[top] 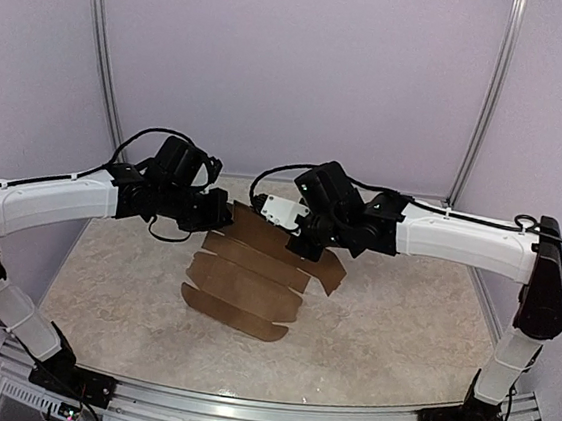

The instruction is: Fold the paper box

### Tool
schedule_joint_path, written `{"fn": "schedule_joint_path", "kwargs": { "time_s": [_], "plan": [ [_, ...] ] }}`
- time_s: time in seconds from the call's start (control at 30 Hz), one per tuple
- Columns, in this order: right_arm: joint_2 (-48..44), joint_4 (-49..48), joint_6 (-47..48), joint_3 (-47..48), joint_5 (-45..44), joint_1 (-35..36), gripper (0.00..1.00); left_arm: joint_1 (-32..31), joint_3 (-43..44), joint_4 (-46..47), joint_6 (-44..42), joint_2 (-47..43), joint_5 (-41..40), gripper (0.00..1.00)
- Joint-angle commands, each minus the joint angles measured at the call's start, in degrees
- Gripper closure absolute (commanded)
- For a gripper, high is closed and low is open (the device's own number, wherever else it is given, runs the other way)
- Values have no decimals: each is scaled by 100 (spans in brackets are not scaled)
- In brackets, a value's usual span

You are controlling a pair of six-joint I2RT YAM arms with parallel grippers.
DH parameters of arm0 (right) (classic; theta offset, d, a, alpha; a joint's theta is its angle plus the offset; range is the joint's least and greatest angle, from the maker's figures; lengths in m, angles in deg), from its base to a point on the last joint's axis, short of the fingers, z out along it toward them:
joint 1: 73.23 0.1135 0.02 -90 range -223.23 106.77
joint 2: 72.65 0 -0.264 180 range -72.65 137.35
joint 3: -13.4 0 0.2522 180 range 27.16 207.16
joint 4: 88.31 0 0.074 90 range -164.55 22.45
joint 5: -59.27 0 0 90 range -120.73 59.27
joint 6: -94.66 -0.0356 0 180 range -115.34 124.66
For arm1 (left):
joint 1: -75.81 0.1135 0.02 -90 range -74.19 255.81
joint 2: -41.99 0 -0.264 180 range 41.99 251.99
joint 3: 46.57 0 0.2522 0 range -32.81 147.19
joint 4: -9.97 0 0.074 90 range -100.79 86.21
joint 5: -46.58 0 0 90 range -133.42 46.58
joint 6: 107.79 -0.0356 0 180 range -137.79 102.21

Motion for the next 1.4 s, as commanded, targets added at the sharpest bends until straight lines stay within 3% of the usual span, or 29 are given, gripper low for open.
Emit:
{"fn": "schedule_joint_path", "kwargs": {
  "time_s": [0.0, 0.23, 0.47, 1.37],
  "plan": [
    [226, 521, -306, 205, 494, -179, 100, -28, -260, -337, -226, -334, -502, 100],
    [516, 1311, -401, 729, 1759, -621, 100, -2, -469, -577, -382, -401, -937, 100],
    [974, 1790, -343, 1068, 2262, -913, 100, 30, -598, -537, -495, -373, -1012, 100],
    [1726, 1676, -768, 947, 1975, -963, 100, 116, -511, -886, -553, 876, -1011, 100]
  ]
}}
